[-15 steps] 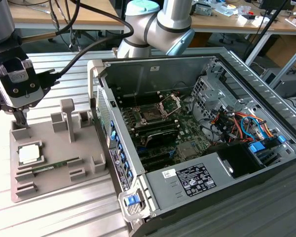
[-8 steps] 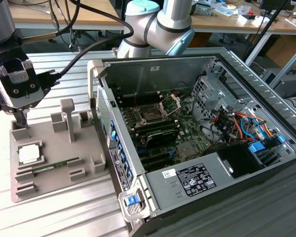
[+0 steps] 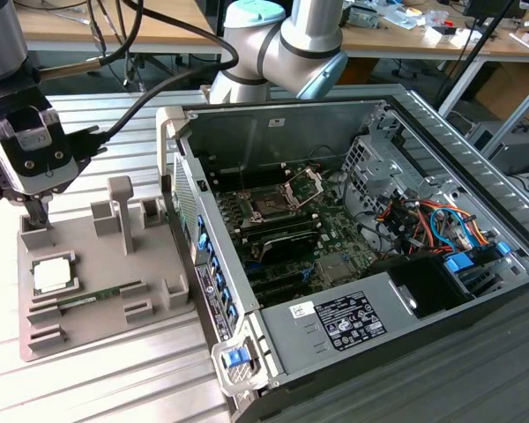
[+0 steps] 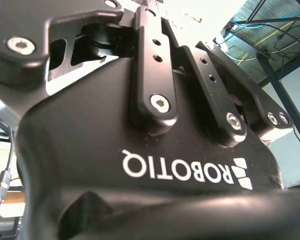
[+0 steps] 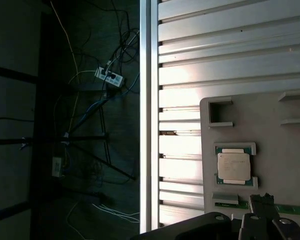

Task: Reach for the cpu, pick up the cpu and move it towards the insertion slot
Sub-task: 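Reach for the cpu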

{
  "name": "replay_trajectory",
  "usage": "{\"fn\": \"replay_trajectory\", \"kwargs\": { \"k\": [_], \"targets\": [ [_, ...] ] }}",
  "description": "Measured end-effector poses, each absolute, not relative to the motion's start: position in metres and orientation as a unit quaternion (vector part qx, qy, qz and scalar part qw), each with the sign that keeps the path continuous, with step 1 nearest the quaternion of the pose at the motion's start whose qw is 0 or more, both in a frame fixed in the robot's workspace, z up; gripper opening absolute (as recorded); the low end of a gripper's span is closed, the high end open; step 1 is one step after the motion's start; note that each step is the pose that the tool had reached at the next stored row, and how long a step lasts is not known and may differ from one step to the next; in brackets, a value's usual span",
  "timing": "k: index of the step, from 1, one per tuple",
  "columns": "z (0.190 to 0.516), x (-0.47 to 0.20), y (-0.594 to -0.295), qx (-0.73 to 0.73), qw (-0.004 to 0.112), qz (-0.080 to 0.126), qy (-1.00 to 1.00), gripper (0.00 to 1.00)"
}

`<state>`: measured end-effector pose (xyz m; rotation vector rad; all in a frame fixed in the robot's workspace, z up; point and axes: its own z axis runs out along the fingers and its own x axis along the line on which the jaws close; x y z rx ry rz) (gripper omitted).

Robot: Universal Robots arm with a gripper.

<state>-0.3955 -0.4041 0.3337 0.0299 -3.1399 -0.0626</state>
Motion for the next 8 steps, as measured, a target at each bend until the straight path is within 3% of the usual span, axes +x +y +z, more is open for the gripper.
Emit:
{"fn": "replay_trajectory", "kwargs": {
  "k": [8],
  "targets": [
    [0.3322,-0.3955,-0.4041,0.010,0.000,-0.020,-1.000,0.11]
  ]
}}
